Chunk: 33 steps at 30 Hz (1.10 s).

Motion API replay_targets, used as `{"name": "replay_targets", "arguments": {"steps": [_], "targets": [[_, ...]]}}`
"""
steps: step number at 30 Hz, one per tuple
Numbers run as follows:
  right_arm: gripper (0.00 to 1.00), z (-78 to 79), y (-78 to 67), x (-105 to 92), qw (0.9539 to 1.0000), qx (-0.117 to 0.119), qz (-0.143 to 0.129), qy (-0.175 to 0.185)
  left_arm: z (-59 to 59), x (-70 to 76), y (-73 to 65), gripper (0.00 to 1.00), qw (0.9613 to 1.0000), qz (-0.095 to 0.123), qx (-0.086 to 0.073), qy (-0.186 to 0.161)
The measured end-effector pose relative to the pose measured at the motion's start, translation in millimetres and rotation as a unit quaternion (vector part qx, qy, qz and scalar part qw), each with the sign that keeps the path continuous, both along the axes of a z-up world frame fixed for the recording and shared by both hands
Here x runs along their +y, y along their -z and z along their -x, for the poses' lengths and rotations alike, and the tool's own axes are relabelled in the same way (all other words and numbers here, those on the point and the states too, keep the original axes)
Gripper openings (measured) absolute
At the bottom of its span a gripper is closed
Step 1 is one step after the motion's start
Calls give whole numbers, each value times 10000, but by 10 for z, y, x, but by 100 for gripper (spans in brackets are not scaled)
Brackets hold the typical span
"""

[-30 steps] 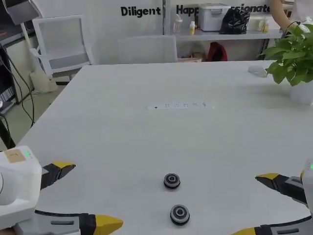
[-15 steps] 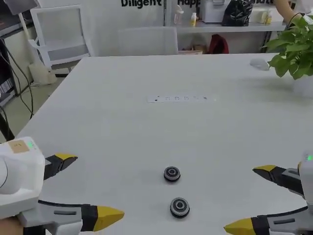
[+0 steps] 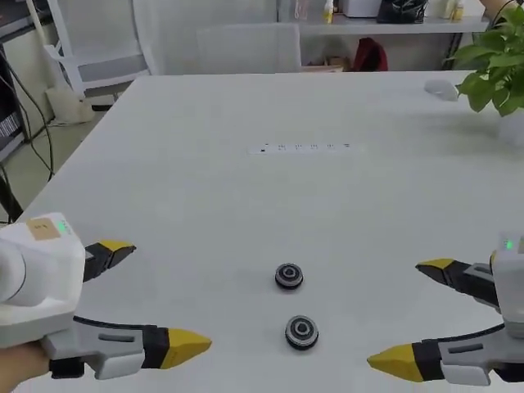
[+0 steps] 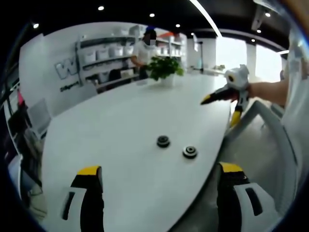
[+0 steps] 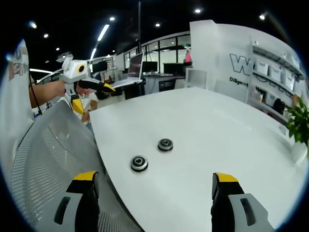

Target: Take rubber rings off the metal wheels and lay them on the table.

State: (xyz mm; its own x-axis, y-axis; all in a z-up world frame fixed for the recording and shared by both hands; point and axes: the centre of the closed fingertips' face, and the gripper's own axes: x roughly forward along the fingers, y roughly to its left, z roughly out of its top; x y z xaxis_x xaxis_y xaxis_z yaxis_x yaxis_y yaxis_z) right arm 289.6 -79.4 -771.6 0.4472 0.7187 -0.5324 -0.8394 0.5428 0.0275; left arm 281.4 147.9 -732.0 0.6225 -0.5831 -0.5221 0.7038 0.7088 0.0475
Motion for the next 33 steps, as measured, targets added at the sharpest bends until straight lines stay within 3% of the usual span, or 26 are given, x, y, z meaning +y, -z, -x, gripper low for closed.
{"name": "replay_targets", "arguments": {"steps": [4,12,21,33], "targets": [[96,-29,30,27,9999,-23,52,-87,-48,5,-13,97,9999,-46,-73,55],[95,-107,127,125,9996,13,39,-272,-149,-18,50,97,9998,-118,-54,139],[90,-152,184,257,9978,-138,-20,-653,-173,-162,155,93,9985,-188,-37,516],[81,-157,312,401,9949,-117,18,-1002,-249,-344,274,87,9958,-242,-2,879]]}}
